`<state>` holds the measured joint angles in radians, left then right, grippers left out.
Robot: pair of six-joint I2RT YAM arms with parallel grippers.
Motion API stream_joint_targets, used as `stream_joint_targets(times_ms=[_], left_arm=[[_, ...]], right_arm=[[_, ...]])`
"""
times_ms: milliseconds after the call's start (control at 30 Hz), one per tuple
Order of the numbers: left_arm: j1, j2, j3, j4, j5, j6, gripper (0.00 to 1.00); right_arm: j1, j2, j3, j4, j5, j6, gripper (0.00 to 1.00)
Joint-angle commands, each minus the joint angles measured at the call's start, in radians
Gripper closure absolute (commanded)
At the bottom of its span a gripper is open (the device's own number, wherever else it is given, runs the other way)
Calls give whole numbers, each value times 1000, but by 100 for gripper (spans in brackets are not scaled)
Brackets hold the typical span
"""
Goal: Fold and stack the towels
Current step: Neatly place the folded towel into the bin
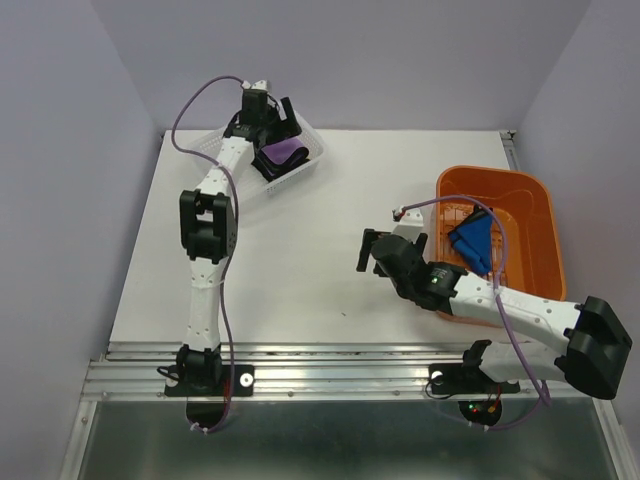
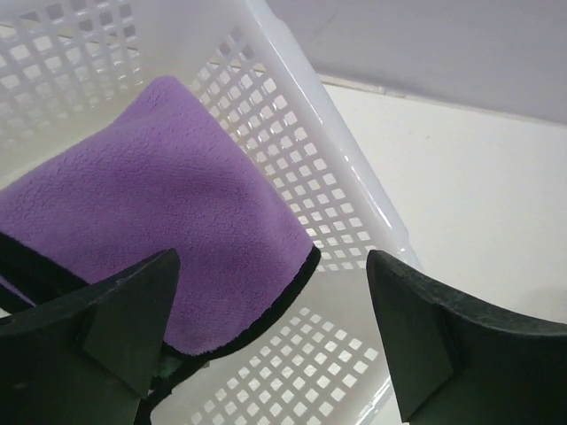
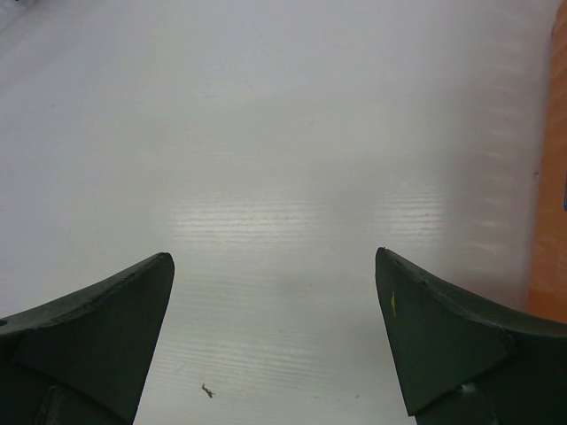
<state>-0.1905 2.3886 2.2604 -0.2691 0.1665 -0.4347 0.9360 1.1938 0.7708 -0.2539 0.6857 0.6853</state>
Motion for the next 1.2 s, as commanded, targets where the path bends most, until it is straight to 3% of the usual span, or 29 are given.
stream_joint_targets(times_ms=[0, 167, 400, 667, 1167], left_arm=[[-10, 27, 90, 31, 33, 170, 1], [-73, 46, 94, 57, -180, 411, 1], [-101, 78, 137, 48, -375, 453, 1], [-95, 127, 180, 64, -352, 539, 1], [-27, 152, 108, 11, -251, 476, 1]], right_arm=[[1, 0, 28, 24, 44, -1, 0], [1, 6, 28, 33, 48, -7, 0], [1, 33, 44, 24, 43, -12, 0], [1, 43, 51, 12, 46, -13, 0], [1, 84, 68, 10, 38, -20, 0]])
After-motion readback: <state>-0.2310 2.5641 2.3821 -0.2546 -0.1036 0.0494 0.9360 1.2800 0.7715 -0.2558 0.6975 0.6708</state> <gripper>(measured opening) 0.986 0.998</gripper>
